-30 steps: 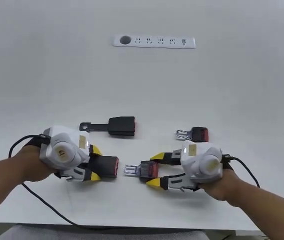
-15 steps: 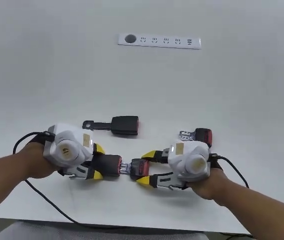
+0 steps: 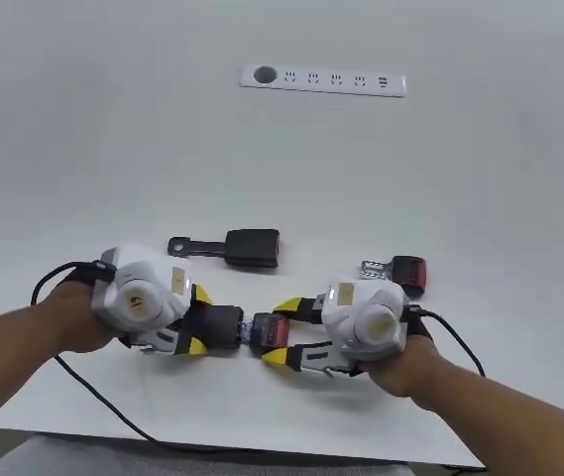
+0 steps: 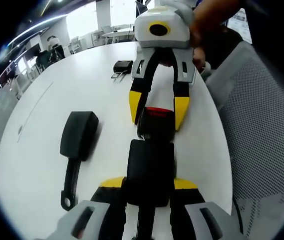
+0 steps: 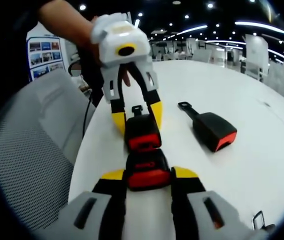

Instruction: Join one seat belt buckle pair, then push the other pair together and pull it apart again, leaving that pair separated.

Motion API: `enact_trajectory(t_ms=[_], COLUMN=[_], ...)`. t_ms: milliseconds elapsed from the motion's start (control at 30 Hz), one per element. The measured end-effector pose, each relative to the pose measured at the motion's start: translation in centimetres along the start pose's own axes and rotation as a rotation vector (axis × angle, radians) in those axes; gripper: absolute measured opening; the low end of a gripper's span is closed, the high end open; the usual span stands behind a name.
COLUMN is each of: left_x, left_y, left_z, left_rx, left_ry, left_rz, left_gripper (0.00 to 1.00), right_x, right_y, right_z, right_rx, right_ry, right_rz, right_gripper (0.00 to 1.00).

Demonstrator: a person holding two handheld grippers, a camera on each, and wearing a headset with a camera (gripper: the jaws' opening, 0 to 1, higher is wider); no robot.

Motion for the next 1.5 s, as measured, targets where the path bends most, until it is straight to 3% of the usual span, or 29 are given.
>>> enact_trajectory(t_ms=[600, 800, 933, 1500], left_x=[0.02, -0.14, -0.20, 0.23], left_y=[0.09, 0.25, 0.25, -0.31], left_z=[-0.01, -0.15, -0.23, -0.54], left_rx=[-0.014, 0.016, 0.031, 0.099], left_ry=[0.025, 0.040, 0.063, 0.083], left_rz=[0.023, 0.027, 0.051, 0.041], left_gripper=[0.34, 0.34, 0.34, 0.33], right_x=[-0.04, -0.11, -0.24, -0.24], right_y=[-0.05, -0.04, -0.14, 0.01], right_z=[0.36, 0.24, 0.25, 0.02], right_rx=[-0.025, -0.019, -0.045, -0.018], right_ry=[0.001, 0.007, -0.001, -0.010], right_rz=[-0.027, -0.034, -0.088, -0.098], right_gripper=[0.34, 0.34, 0.34, 0.33])
Point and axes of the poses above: the centre of the closed fingertips' face, and the gripper's own axes: z roughly forward along the fingers, x roughly to its right, y roughly out of its underside, the point moved 2 cm from there along -z, roughly backward along the fingers, and after that the axes turned 6 degrees about -z, right-handed, at the moved point
